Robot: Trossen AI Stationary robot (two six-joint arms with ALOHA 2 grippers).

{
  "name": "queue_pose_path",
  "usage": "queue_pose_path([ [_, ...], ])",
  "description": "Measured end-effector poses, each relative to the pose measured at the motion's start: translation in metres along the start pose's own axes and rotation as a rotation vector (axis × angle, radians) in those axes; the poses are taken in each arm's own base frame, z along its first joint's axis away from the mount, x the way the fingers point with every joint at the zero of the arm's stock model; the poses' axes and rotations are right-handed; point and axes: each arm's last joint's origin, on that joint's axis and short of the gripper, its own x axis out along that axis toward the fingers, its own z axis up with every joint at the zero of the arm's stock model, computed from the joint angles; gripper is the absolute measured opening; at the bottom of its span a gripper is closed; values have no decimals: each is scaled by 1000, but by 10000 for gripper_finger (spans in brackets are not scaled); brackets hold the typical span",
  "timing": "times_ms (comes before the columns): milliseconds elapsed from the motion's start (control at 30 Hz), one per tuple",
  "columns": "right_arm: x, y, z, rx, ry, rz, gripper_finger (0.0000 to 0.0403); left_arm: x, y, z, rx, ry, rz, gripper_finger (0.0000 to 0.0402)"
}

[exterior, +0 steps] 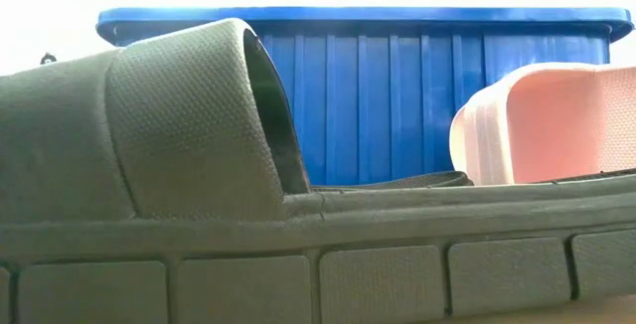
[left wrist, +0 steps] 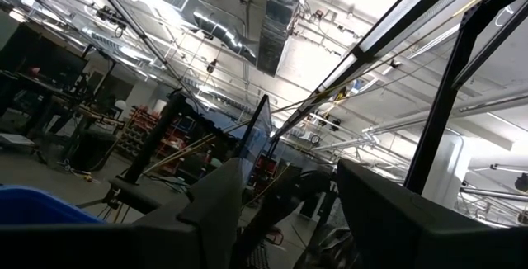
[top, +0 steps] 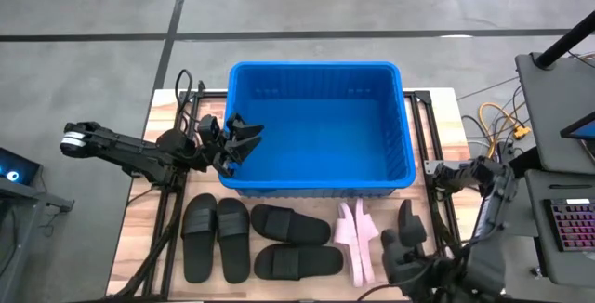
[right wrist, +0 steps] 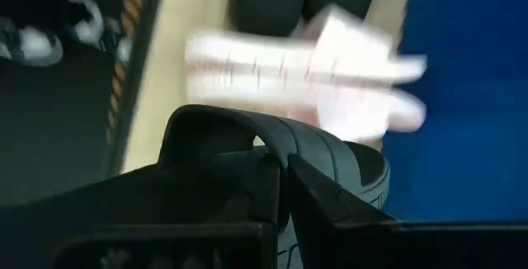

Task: Pick and place slides into bin
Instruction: Put the black slide into the blue container

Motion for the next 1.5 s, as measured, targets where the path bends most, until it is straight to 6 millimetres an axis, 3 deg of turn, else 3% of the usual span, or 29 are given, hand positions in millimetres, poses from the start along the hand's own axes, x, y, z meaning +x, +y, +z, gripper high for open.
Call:
queue_pose_path([
  [300, -57, -34, 8, 61, -268, 1, 12, 0, 0, 0, -17, 0, 1, 185],
  [467, -74, -54, 7, 150, -401, -71, 12, 0, 0, 0, -17, -1, 1, 185],
  [633, -90, -90, 3, 306, -501, -125, 12, 0, 0, 0, -18, -1, 1, 185],
  [900, -110, -139, -11, 379, -695, -373, 12, 0, 1, 0, -18, -10, 23, 185],
  [1133, -107, -168, -32, 425, -704, -455, 12, 0, 1, 1, -17, -19, 45, 185],
  [1500, -73, -211, -88, 589, -694, -587, 12, 0, 4, 2, 54, -54, 146, 185],
])
